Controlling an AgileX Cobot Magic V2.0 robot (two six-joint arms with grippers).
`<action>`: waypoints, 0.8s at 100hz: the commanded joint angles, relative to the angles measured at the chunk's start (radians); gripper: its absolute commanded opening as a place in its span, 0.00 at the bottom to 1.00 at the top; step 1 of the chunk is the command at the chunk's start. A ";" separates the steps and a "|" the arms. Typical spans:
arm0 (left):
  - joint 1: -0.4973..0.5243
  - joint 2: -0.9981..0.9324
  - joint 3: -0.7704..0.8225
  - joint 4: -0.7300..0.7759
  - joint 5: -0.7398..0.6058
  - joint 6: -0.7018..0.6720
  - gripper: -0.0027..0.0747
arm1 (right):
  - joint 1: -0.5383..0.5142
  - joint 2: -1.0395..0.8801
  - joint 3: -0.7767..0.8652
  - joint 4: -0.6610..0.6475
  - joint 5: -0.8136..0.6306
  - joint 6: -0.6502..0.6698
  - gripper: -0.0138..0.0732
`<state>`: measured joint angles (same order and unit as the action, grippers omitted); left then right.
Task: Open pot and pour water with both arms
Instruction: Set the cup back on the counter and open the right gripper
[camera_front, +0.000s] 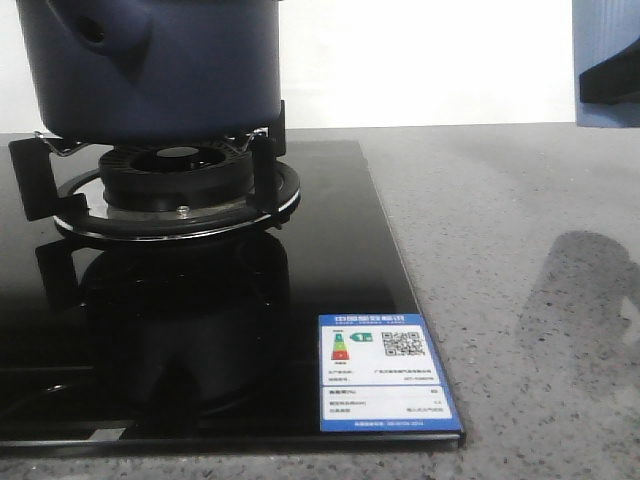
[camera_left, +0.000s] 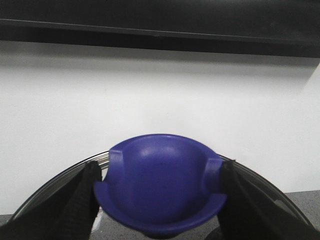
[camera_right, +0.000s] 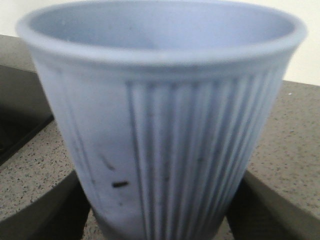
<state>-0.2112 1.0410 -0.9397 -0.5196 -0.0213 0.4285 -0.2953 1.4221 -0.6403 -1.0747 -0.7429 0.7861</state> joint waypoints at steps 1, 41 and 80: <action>0.004 -0.021 -0.038 0.002 -0.095 -0.005 0.46 | -0.008 0.018 -0.021 0.089 -0.126 -0.072 0.58; 0.004 -0.021 -0.038 0.002 -0.095 -0.005 0.46 | -0.008 0.177 -0.021 0.165 -0.220 -0.160 0.58; 0.004 -0.021 -0.038 0.002 -0.095 -0.005 0.46 | -0.008 0.200 -0.021 0.136 -0.201 -0.160 0.58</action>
<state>-0.2112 1.0410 -0.9397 -0.5196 -0.0213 0.4285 -0.2953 1.6497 -0.6403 -0.9448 -0.9070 0.6353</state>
